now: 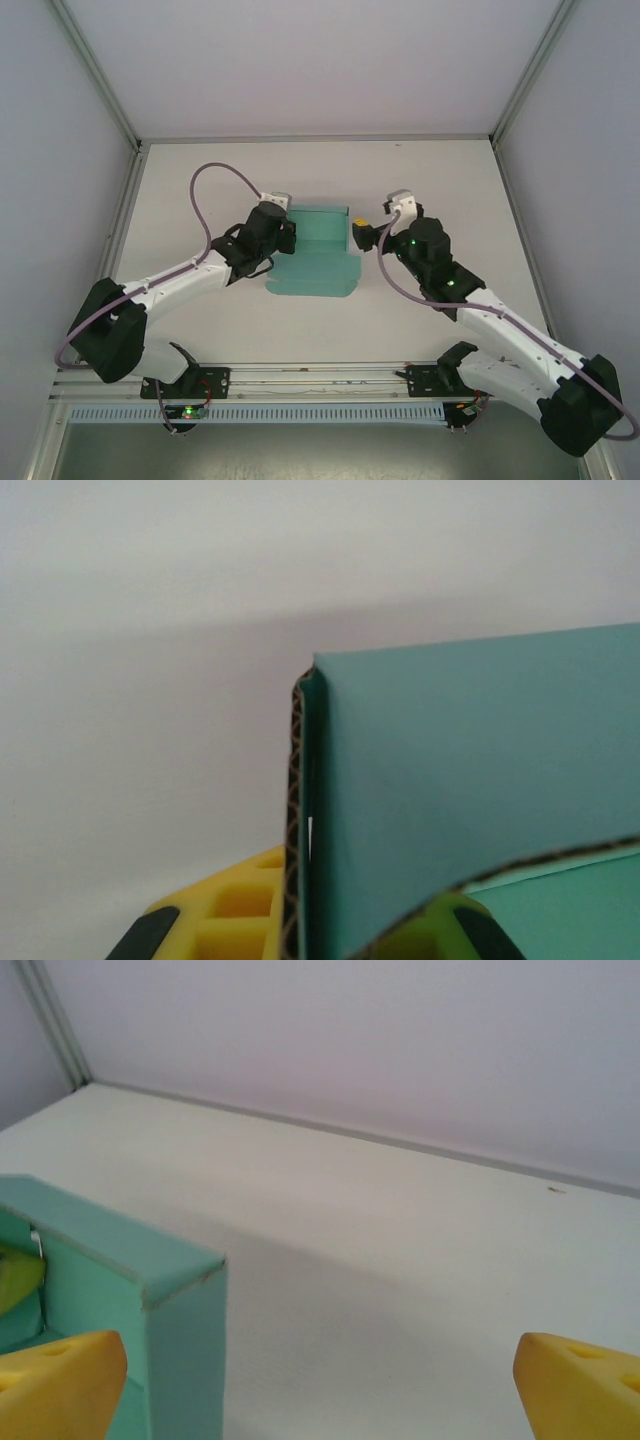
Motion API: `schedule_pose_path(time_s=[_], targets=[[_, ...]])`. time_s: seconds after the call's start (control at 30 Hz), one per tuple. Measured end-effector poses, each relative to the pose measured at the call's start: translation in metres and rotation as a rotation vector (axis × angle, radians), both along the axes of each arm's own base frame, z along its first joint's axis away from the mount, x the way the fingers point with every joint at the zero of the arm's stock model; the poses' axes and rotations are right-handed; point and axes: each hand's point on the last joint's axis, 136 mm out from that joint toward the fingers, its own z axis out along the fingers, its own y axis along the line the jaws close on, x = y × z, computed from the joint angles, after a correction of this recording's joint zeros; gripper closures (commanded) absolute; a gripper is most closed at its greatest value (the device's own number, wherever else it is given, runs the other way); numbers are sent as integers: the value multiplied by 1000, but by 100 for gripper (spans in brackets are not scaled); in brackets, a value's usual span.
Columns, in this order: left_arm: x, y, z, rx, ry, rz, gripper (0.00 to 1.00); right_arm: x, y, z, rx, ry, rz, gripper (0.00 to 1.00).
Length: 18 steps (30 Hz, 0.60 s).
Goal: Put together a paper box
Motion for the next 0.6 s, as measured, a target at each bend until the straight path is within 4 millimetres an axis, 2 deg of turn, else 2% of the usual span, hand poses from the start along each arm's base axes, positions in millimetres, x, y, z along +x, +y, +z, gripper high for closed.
schedule_pose_path(time_s=[0.17,0.33,0.43,0.6], targets=[[-3,-26,-1,164,44,-276,100,-4,-35,3,74,47,-117,2],[-17,-48,-11,334,142,-626,100,-8,-63,-24,70,167,-211,2],[-16,-50,-23,442,206,-726,100,-12,-70,-37,67,227,-230,1],[-9,-52,-60,642,308,-826,100,-16,-78,-50,66,282,-242,2]])
